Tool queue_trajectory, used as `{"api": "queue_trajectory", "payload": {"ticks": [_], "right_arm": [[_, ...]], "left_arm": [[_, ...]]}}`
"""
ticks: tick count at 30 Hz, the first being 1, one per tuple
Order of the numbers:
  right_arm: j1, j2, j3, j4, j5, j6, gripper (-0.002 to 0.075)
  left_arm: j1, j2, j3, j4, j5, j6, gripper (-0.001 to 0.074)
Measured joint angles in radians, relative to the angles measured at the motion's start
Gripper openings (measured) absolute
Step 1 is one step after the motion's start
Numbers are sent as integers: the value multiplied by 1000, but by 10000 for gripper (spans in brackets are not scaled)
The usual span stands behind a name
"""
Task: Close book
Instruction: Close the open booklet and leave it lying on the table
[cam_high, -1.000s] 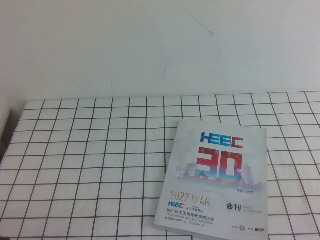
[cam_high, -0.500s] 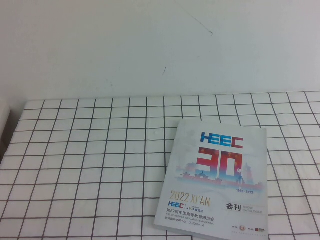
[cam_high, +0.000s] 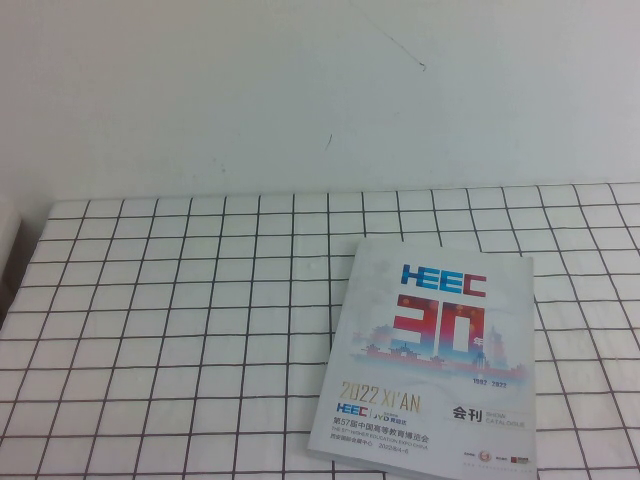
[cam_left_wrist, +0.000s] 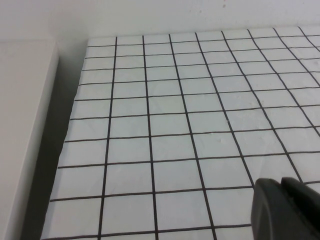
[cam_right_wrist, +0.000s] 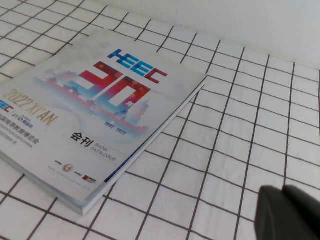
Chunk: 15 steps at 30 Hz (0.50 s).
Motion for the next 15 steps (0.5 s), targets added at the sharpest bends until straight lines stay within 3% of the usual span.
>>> {"api": "queue_trajectory", "payload": {"ticks": [15], "right_arm": [[0, 0, 0, 0, 0, 0, -3]], "left_arm": [[0, 0, 0, -6, 0, -2, -3]]}}
